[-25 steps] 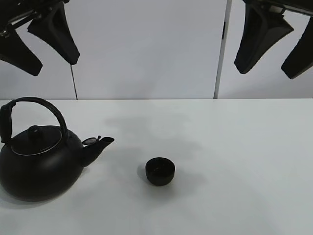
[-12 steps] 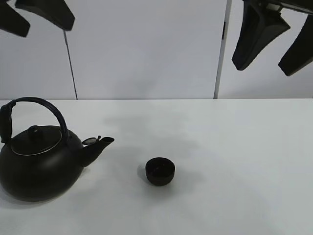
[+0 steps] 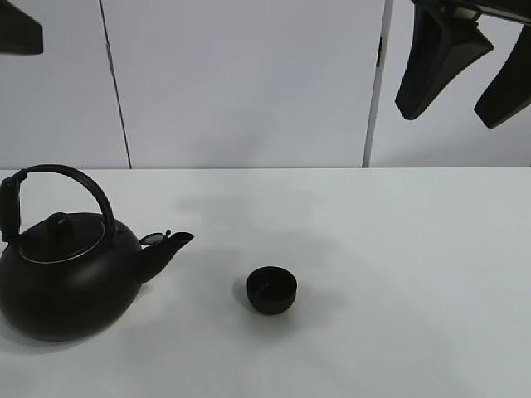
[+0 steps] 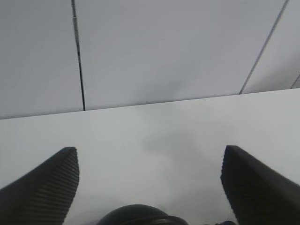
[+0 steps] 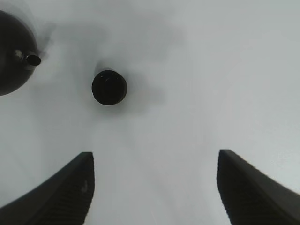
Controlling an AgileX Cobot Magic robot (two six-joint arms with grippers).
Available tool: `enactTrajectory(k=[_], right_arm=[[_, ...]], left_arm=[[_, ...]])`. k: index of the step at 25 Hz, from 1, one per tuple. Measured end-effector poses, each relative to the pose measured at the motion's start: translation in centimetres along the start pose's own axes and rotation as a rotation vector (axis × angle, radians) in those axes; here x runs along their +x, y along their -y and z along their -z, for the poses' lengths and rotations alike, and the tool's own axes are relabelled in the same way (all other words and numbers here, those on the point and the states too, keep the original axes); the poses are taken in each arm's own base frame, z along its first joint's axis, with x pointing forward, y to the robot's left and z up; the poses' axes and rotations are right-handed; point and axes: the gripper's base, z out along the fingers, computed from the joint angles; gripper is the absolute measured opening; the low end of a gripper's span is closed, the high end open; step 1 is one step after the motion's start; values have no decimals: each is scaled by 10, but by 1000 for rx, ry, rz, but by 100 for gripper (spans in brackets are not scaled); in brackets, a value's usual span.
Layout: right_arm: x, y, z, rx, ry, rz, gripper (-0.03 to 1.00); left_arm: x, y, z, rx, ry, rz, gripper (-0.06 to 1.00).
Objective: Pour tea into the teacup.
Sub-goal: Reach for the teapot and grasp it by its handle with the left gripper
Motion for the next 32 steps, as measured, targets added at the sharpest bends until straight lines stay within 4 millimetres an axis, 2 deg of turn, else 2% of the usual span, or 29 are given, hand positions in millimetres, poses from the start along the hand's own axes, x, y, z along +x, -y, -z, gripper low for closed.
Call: enactTrajectory(k=[7,12,16,20,25,32], right_arm=[[0,1,0,9,1,6,51],[-1,1,0,12,10,9,51],[-1,1,0,12,12,9,51],[-1,1,0,13,12,10,51],[-1,1,0,13,12,10,51],[-1,1,0,13,14,10,51]], left_arm=[[38,-13,4,-89,95,-82,60],[65,-14,13,-63,176,-110,57],[80,-16,18,-57,163,-136,53],[87,-17,19,-68,140,-234,52],[99,-19,6,-75,63,-353,52],[113,-26,-18,-151,71,-337,51]])
